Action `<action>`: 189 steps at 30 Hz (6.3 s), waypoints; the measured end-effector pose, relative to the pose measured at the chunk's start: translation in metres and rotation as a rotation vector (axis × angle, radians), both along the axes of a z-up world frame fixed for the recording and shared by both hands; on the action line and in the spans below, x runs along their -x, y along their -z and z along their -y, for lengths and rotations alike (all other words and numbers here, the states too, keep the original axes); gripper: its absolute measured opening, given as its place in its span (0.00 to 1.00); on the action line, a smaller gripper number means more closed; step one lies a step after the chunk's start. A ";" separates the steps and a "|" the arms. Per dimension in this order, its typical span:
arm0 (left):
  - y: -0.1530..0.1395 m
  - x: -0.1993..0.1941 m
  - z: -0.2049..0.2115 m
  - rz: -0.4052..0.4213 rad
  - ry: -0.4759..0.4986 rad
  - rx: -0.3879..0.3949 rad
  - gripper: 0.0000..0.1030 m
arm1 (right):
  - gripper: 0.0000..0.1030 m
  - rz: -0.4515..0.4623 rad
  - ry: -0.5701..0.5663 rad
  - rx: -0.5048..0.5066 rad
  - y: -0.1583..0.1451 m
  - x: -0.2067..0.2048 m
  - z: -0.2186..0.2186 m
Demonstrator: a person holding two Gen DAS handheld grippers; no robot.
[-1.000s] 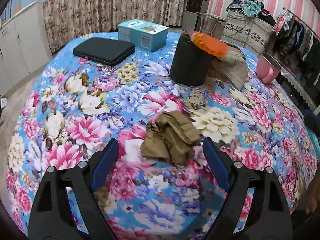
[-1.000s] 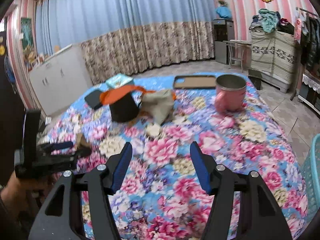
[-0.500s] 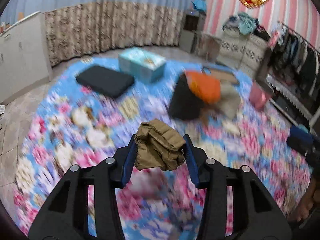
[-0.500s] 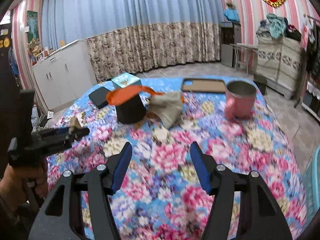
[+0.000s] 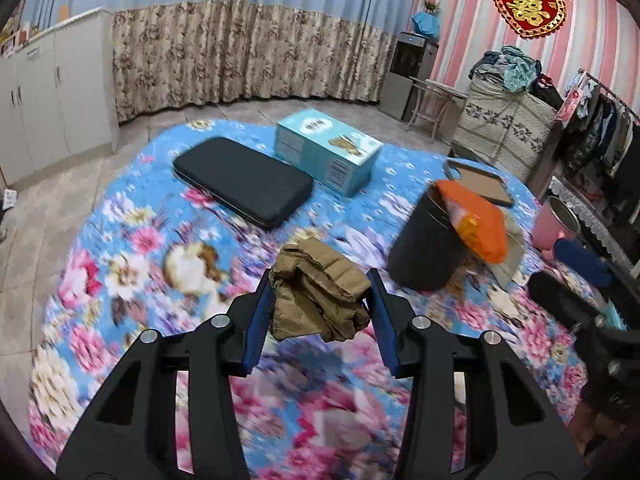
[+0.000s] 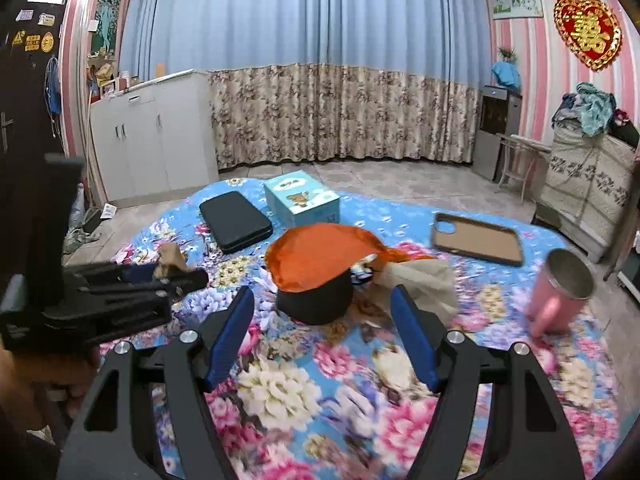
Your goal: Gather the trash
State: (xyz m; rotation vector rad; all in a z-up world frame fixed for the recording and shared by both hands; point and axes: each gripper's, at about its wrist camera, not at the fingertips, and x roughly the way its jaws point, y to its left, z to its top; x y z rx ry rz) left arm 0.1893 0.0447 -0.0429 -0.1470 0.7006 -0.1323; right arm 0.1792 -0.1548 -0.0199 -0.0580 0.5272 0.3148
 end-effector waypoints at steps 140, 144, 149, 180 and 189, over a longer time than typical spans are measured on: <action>-0.097 0.168 0.390 0.358 0.602 0.117 0.43 | 0.02 0.252 0.605 -0.024 -0.085 0.238 0.384; -0.092 0.166 0.428 0.327 0.668 0.153 0.43 | 0.02 0.241 0.640 -0.026 -0.081 0.247 0.404; -0.086 0.169 0.463 0.294 0.733 0.172 0.43 | 0.02 0.225 0.673 -0.028 -0.075 0.253 0.424; -0.062 0.123 0.359 0.217 0.569 0.086 0.65 | 0.60 0.109 0.681 -0.092 -0.040 0.220 0.443; -0.080 0.086 0.143 0.275 0.204 -0.047 0.72 | 0.60 0.136 0.463 -0.093 -0.050 0.151 0.321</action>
